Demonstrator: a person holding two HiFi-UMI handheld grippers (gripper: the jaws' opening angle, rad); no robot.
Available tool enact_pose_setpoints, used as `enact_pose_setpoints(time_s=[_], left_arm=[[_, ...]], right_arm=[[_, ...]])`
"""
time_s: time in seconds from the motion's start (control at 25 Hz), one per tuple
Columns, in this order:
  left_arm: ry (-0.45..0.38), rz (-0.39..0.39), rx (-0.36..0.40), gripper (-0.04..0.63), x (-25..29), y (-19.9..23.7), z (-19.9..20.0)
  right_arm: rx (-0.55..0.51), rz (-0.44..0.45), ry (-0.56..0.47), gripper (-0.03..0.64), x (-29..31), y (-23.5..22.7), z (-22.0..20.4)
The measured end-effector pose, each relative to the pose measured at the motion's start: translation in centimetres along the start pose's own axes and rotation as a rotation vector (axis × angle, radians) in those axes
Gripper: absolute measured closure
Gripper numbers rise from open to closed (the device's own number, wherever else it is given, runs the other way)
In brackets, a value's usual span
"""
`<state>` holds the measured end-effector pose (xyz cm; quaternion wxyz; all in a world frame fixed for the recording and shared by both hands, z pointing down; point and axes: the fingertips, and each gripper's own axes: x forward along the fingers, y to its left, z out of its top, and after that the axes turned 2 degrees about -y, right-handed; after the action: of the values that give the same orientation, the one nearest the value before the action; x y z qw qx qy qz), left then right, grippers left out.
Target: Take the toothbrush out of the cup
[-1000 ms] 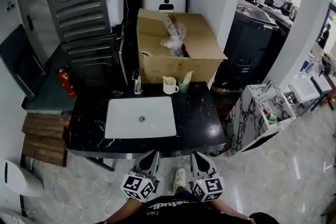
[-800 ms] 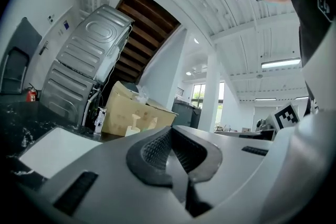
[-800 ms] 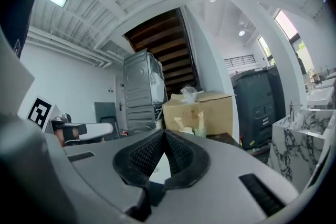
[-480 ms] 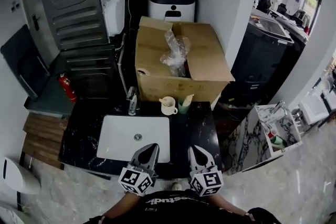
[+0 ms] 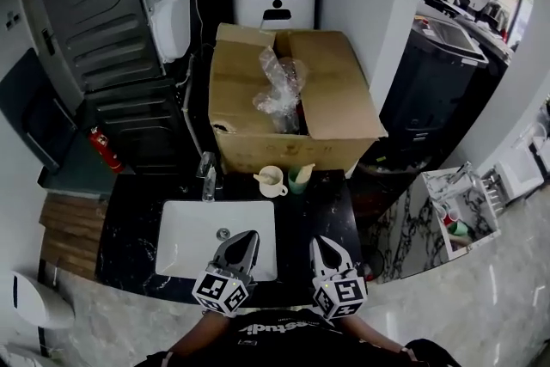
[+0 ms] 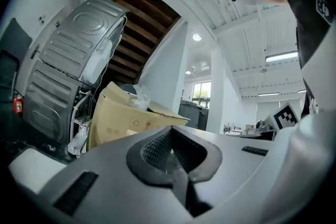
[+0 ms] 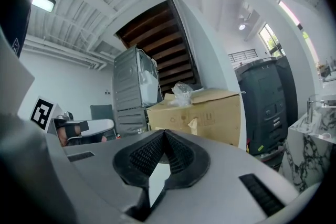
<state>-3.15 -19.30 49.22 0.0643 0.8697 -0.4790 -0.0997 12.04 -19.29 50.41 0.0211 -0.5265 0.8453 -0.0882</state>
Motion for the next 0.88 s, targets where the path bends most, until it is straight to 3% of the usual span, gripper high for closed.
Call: enact_pose_setpoints(time_s=[0.6,0.76,0.88], left_arm=[[0.001,-0.088,-0.036,0.581,2.1,2.5,0.5],[0.009,-0.091,-0.043,0.581,1.9,2.8,0.3],[0.002,-0.084,-0.040,0.581,1.7,3.2,0.4]], right_arm=[[-0.003,-0.054,0.011,0.577,1.7,1.3,-0.7],[-0.008,-0.044,0.017,0.494,2.1,1.6,-0.9],[-0.015,-0.042,0.019,0.480,2.5,1.6,-1.1]])
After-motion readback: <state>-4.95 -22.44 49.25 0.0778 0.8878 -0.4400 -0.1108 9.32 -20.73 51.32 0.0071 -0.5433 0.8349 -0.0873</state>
